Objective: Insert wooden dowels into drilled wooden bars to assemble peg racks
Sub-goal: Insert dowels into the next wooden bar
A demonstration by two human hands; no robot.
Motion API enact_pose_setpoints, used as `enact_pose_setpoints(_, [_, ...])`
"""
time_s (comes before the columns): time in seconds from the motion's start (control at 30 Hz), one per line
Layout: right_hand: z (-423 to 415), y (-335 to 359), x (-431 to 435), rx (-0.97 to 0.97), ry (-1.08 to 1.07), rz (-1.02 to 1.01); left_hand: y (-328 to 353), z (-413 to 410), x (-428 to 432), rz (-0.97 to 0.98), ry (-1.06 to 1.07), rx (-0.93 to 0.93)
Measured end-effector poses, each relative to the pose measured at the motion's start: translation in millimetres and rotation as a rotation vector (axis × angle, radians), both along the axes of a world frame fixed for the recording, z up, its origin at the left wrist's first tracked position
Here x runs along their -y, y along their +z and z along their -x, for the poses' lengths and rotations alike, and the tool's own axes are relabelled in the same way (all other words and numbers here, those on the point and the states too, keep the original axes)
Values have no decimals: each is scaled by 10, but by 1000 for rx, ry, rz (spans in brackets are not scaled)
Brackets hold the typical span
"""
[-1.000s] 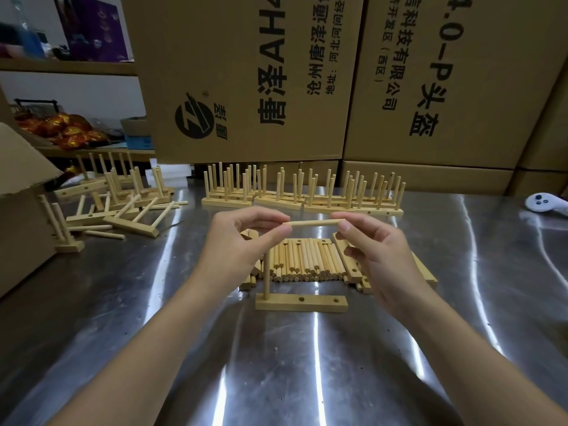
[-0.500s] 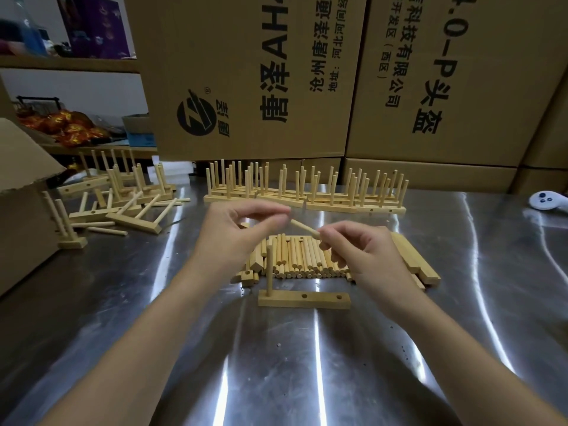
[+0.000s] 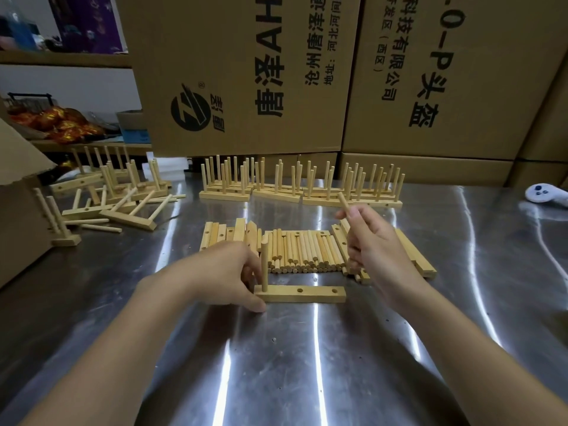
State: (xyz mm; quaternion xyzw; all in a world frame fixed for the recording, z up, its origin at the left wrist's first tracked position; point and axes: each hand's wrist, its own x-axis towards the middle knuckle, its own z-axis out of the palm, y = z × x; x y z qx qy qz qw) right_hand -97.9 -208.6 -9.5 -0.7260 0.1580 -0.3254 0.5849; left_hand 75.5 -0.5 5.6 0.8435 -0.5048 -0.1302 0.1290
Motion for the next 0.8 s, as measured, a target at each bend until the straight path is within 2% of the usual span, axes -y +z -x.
enact_pose_setpoints(0.1, [-14,-11,-23,6,27,22,18,2,12,115,12,-18])
enact_pose_setpoints(0.3, [-11,-48,-67,-37,61,253,127,-9,-3,715,81,-532])
enact_pose_setpoints(0.4, [-2,-62,-118,-57,92,384,101,15,58,910,169,-705])
enact_pose_setpoints(0.63, [-69,-40,-375,21,161,545,71,154,146,1056,152,-1106])
enact_pose_setpoints(0.8, [-60,-1,-525,104,128,611,46,282,225,1021,86,-1219])
